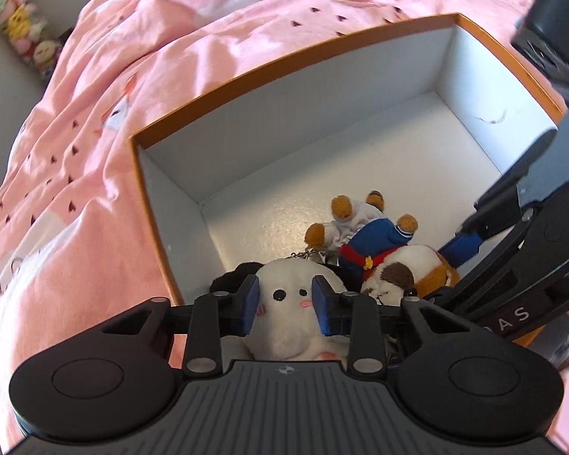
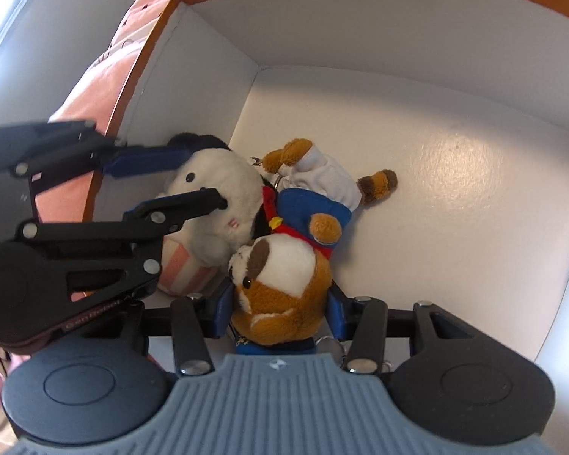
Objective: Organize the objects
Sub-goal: 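Open left gripper releasing white dog while right gripper releases brown dog in box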
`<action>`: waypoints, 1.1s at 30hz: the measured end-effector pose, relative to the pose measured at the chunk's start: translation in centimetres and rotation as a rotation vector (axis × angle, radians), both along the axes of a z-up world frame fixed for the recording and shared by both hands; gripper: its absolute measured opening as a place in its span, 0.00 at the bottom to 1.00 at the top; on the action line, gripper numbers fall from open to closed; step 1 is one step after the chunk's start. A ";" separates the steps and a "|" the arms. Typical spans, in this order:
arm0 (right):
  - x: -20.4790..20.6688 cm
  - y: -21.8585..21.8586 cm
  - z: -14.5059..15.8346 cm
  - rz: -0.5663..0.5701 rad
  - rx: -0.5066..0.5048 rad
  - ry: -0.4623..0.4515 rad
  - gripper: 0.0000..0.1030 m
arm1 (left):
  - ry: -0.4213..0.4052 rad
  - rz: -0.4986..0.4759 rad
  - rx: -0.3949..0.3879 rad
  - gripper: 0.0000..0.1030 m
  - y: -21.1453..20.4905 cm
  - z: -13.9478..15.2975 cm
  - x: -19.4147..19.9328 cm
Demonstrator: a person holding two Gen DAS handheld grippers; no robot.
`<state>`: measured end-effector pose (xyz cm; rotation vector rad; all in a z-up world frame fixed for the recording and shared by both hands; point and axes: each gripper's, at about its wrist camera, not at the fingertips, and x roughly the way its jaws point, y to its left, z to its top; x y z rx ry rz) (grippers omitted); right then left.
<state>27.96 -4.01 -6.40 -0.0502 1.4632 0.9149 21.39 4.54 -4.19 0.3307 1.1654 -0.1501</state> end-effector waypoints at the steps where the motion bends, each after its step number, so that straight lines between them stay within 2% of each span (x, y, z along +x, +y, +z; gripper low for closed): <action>1: 0.1 0.0 -0.2 -0.013 0.007 0.006 0.49 | 0.000 0.013 -0.001 0.34 0.1 0.0 -0.1; 4: -0.2 0.2 -1.0 -0.025 -0.003 0.015 0.49 | 0.006 0.048 -0.024 0.33 0.6 0.0 0.3; 8: -1.6 1.3 0.0 0.032 -0.049 -0.086 0.49 | -0.006 0.081 -0.009 0.32 0.5 -0.1 0.5; 12: -1.6 1.4 0.8 0.065 -0.077 -0.097 0.49 | -0.023 0.093 0.019 0.31 -0.2 -0.4 0.6; 16: -1.9 1.6 0.3 0.067 -0.091 -0.109 0.51 | 0.028 0.066 -0.070 0.32 0.8 0.4 1.4; 18: -2.0 1.3 0.2 0.070 -0.084 -0.121 0.51 | 0.033 -0.009 -0.071 0.32 1.1 1.1 1.6; 21: -2.0 0.9 0.2 0.064 -0.078 -0.120 0.51 | 0.045 -0.106 -0.001 0.38 1.3 1.6 1.9; 25: -1.9 0.5 0.4 0.061 -0.073 -0.120 0.51 | 0.089 -0.234 0.053 0.40 0.9 1.5 2.1; 29: -2.0 0.2 0.8 0.079 -0.074 -0.149 0.52 | 0.113 -0.400 0.172 0.40 0.1 0.9 2.1; 33: -2.0 -0.1 1.2 0.097 -0.081 -0.164 0.52 | 0.190 -0.586 0.306 0.40 -1.1 0.0 1.9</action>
